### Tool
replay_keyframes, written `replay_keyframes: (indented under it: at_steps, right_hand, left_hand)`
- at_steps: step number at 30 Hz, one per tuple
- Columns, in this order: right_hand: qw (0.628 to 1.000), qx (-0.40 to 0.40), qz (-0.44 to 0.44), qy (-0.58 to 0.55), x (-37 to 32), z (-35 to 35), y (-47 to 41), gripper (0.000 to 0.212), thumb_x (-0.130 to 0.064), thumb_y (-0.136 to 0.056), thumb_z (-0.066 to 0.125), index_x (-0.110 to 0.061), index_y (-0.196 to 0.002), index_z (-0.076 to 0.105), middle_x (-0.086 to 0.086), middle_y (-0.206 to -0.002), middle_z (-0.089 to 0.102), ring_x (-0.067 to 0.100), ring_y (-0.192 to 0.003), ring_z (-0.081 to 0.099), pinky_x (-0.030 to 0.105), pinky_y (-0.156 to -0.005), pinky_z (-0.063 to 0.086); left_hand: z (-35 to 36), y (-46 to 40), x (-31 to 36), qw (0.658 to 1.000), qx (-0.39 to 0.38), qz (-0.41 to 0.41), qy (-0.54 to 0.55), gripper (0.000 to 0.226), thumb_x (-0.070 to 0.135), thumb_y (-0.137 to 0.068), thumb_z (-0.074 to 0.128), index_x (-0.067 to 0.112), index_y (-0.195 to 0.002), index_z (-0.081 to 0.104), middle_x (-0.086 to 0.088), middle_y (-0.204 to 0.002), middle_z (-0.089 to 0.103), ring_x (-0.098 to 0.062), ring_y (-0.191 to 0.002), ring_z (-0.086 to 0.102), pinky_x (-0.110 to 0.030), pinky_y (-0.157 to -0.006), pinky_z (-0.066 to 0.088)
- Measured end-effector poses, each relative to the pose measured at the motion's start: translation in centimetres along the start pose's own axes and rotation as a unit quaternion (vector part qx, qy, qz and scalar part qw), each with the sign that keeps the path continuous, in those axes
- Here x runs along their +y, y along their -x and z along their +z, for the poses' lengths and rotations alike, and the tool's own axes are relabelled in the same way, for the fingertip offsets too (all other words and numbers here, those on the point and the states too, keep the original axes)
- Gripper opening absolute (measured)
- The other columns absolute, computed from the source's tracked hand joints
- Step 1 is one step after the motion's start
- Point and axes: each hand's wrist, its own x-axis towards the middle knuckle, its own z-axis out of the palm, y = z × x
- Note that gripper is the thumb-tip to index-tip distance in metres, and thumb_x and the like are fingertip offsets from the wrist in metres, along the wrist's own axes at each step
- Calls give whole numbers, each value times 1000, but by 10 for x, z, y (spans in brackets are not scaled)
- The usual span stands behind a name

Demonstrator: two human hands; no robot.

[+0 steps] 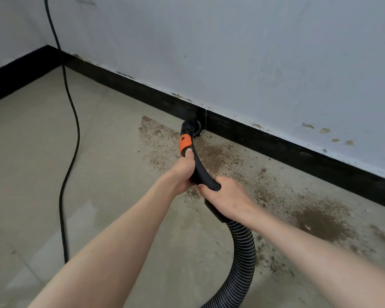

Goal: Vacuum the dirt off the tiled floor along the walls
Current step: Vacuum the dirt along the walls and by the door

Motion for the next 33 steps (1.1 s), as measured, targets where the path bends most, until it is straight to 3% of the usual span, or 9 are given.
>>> replay_keyframes:
  at_steps: [12, 17, 19, 22, 26, 30, 33]
  right_hand:
    - [999, 25, 25, 22, -4, -1, 24, 37, -58, -85, 53, -25, -71, 50, -7, -62, 59, 14, -53, 56, 28, -51, 38]
    - [998, 22, 22, 50, -21, 7, 14, 35, -59, -86, 51, -26, -75, 54, -6, -64, 61, 14, -52, 56, 26, -48, 37]
    - [998, 17, 19, 61, -29, 12, 5, 34, -59, -85, 51, -26, -75, 54, -6, -62, 60, 15, -52, 57, 26, -47, 37]
    - [998, 17, 15, 66, -42, 21, -15, 36, -62, -82, 51, -26, -75, 53, -3, -70, 64, 21, -63, 64, 35, -56, 49]
    - [996, 12, 3, 83, -61, 33, -41, 38, -65, -81, 48, -28, -79, 55, -2, -75, 67, 23, -66, 67, 38, -61, 57]
    - [995, 11, -18, 101, -82, 43, -66, 37, -64, -84, 49, -28, -74, 50, -3, -71, 62, 21, -62, 62, 29, -49, 39]
    - [994, 7, -35, 105, -98, 51, -82, 36, -63, -85, 48, -29, -74, 48, -2, -71, 62, 22, -63, 62, 28, -48, 36]
  left_hand:
    - [2, 19, -5, 999, -45, -9, -1, 59, 44, -102, 25, 3, -144, 26, -16, -140, 42, -30, -122, 46, -38, -89, 41]
    - [-21, 9, -1, 998, -61, 7, 13, 61, 46, -102, 25, 2, -144, 26, -16, -144, 39, -31, -128, 43, -41, -101, 40]
    - [-30, 1, 3, 998, -50, 18, 28, 61, 46, -102, 26, 1, -143, 28, -16, -142, 41, -29, -121, 47, -42, -99, 42]
    - [-46, -11, 10, 997, -26, 32, 67, 59, 44, -102, 29, 1, -141, 31, -15, -134, 47, -25, -103, 49, -38, -87, 44]
    - [-69, -31, 22, 994, -19, 58, 92, 56, 45, -101, 30, 2, -137, 37, -11, -129, 51, -22, -100, 52, -34, -84, 43]
    - [-90, -47, 38, 990, 25, 90, 110, 52, 42, -102, 32, 1, -133, 39, -7, -108, 56, -18, -87, 56, -31, -76, 45]
    - [-105, -59, 50, 986, 60, 117, 99, 46, 41, -102, 32, 3, -125, 45, -1, -90, 56, -12, -77, 56, -26, -65, 45]
